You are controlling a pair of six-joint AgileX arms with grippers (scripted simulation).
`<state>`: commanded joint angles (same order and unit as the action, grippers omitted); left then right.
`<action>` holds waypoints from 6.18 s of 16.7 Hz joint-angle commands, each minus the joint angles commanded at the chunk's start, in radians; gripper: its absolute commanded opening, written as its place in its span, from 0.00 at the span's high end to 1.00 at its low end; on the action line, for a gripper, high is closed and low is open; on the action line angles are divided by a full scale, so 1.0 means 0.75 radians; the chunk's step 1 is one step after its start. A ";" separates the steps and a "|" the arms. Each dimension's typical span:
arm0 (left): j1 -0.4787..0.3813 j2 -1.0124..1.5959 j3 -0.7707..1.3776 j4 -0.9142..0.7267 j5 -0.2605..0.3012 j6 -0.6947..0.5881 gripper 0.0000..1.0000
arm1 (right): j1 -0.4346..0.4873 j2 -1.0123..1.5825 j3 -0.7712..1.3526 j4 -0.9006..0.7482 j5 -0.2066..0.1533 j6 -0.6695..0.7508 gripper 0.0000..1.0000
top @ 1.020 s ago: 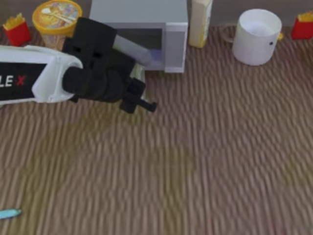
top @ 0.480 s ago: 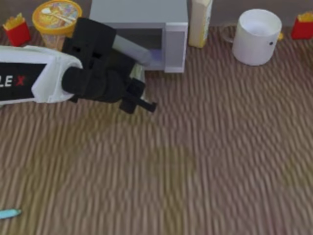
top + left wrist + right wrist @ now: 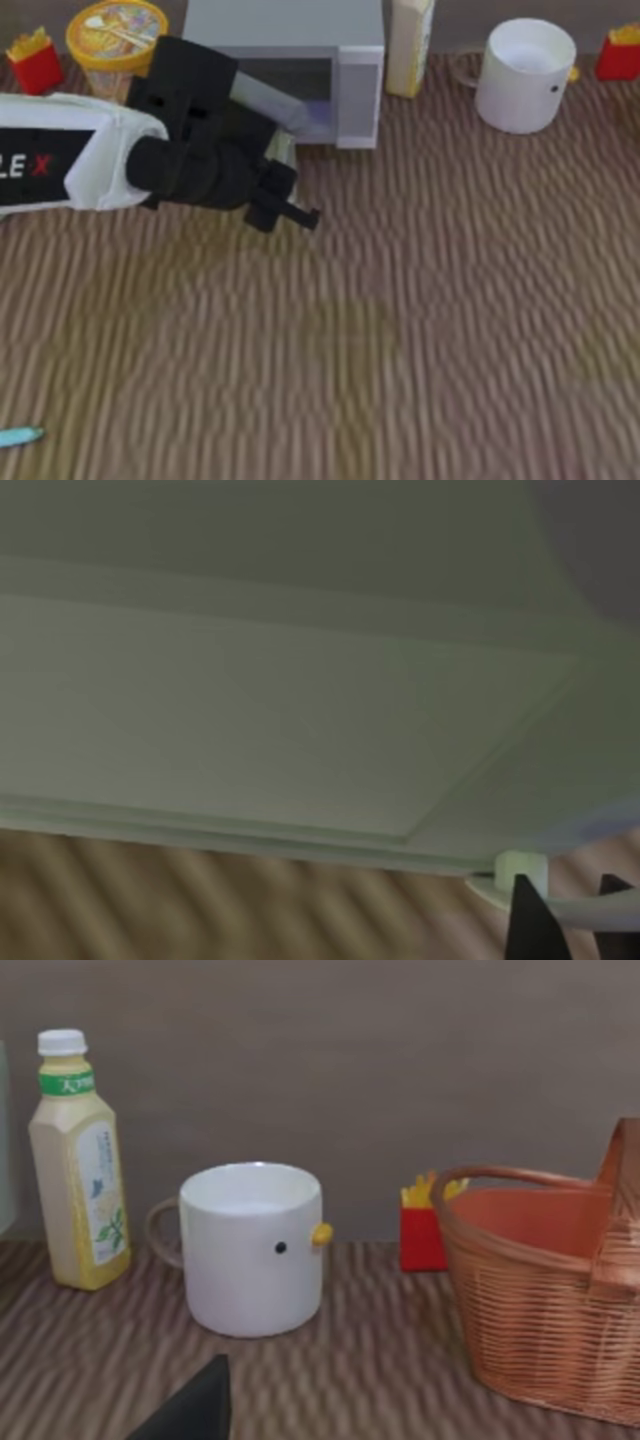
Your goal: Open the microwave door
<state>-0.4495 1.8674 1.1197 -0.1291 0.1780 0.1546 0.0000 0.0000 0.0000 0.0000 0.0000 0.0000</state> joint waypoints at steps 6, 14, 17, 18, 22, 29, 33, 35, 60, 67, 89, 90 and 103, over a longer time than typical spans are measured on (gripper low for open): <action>0.035 -0.021 -0.018 -0.007 0.046 0.071 1.00 | 0.000 0.000 0.000 0.000 0.000 0.000 0.00; 0.052 -0.026 -0.029 -0.014 0.068 0.104 1.00 | 0.000 0.000 0.000 0.000 0.000 0.000 0.00; 0.052 -0.026 -0.029 -0.014 0.068 0.104 1.00 | 0.000 0.000 0.000 0.000 0.000 0.000 0.00; 0.052 -0.026 -0.029 -0.014 0.068 0.104 1.00 | 0.000 0.000 0.000 0.000 0.000 0.000 0.00; 0.052 -0.026 -0.029 -0.014 0.068 0.104 1.00 | 0.000 0.000 0.000 0.000 0.000 0.000 0.00; 0.052 -0.026 -0.029 -0.014 0.068 0.104 1.00 | 0.000 0.000 0.000 0.000 0.000 0.000 0.00; 0.052 -0.026 -0.029 -0.014 0.068 0.104 1.00 | 0.000 0.000 0.000 0.000 0.000 0.000 0.00; 0.043 -0.025 -0.032 -0.016 0.079 0.100 1.00 | 0.000 0.000 0.000 0.000 0.000 0.000 0.00; 0.095 -0.046 -0.050 -0.039 0.146 0.205 1.00 | 0.000 0.000 0.000 0.000 0.000 0.000 0.00; 0.095 -0.046 -0.050 -0.039 0.146 0.205 1.00 | 0.000 0.000 0.000 0.000 0.000 0.000 0.00; 0.136 -0.059 -0.061 -0.071 0.216 0.302 1.00 | 0.000 0.000 0.000 0.000 0.000 0.000 0.00; 0.136 -0.059 -0.061 -0.071 0.216 0.302 1.00 | 0.000 0.000 0.000 0.000 0.000 0.000 0.00; 0.129 -0.058 -0.066 -0.074 0.227 0.300 1.00 | 0.000 0.000 0.000 0.000 0.000 0.000 0.00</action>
<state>-0.3525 1.8242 1.0699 -0.1846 0.3483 0.3793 0.0000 0.0000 0.0000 0.0000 0.0000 0.0000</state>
